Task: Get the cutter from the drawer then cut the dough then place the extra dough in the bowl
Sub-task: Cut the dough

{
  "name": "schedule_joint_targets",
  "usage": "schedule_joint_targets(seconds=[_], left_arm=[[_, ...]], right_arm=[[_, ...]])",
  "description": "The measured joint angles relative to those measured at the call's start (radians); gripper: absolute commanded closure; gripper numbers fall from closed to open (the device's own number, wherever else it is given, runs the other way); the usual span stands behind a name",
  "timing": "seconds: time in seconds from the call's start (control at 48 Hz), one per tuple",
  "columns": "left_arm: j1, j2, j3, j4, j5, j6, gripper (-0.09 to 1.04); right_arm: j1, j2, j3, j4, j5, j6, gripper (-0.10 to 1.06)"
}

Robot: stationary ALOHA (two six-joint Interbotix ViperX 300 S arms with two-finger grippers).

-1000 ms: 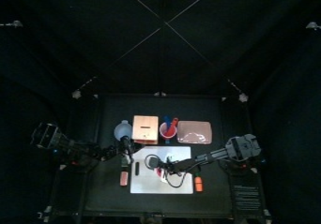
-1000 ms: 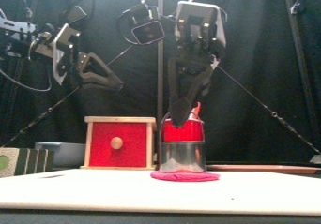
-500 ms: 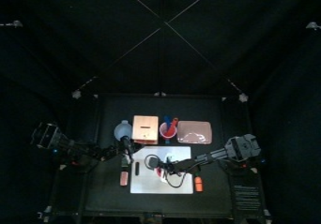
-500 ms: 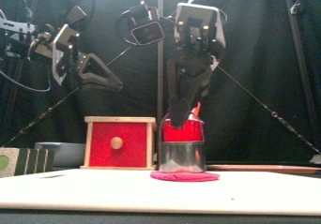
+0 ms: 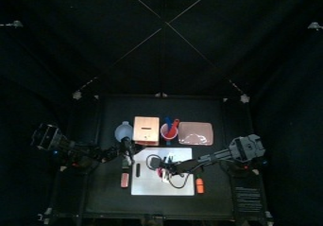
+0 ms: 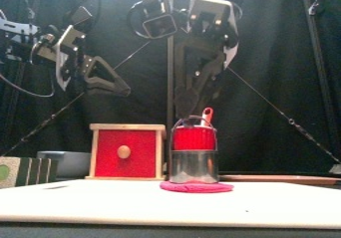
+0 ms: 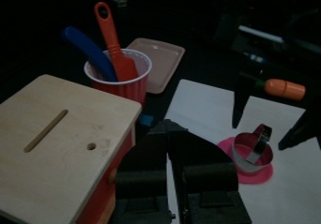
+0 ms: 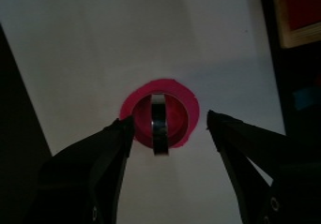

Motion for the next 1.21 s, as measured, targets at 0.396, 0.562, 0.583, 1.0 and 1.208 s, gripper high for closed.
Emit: schedule_joint_targets(seconds=[0.396, 0.562, 0.583, 1.0, 1.208], left_arm=[[-0.018, 0.014, -0.041, 0.052, 0.005, 0.003, 0.64], [-0.043, 0.048, -0.080, 0.146, 0.006, 0.002, 0.64], [-0.046, 0.058, -0.086, 0.167, 0.008, 0.000, 0.63], [-0.064, 0.236, -0.164, 0.327, -0.031, -0.179, 0.21], [-0.071, 0.287, -0.207, 0.365, -0.086, -0.321, 0.16]], right_arm=[[0.023, -0.337, 0.281, -0.029, -0.287, 0.054, 0.03], [0.014, -0.488, 0.448, -0.081, -0.548, 0.089, 0.03], [0.008, -0.508, 0.469, -0.086, -0.584, 0.084, 0.03], [-0.115, -0.502, 0.753, -0.011, -1.066, 0.077, 0.03], [-0.152, -0.469, 0.761, 0.006, -1.078, 0.069, 0.04]])
